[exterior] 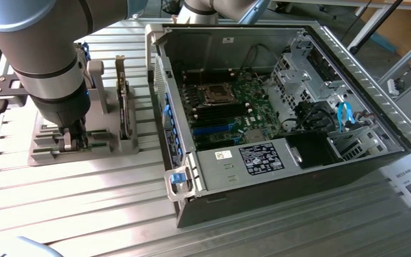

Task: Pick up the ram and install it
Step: 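Pick up the ram and move it above insertion slot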

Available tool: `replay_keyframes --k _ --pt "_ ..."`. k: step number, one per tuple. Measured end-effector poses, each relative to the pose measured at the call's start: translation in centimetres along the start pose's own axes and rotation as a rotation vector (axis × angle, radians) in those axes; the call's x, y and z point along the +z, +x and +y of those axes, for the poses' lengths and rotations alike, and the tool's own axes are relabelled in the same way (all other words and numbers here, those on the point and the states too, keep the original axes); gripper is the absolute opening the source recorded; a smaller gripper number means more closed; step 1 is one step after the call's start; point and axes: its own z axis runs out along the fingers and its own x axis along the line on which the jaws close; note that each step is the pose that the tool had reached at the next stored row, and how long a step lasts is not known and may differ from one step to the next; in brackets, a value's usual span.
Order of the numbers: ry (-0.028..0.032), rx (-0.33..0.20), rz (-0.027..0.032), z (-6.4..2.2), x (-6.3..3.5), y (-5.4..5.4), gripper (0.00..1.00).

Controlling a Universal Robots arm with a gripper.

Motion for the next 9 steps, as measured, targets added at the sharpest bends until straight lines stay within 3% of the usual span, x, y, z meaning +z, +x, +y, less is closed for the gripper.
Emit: replay_keyframes --k 9 --pt "0.0000 0.000 0.0001 0.01 -0.30 -0.01 0.11"
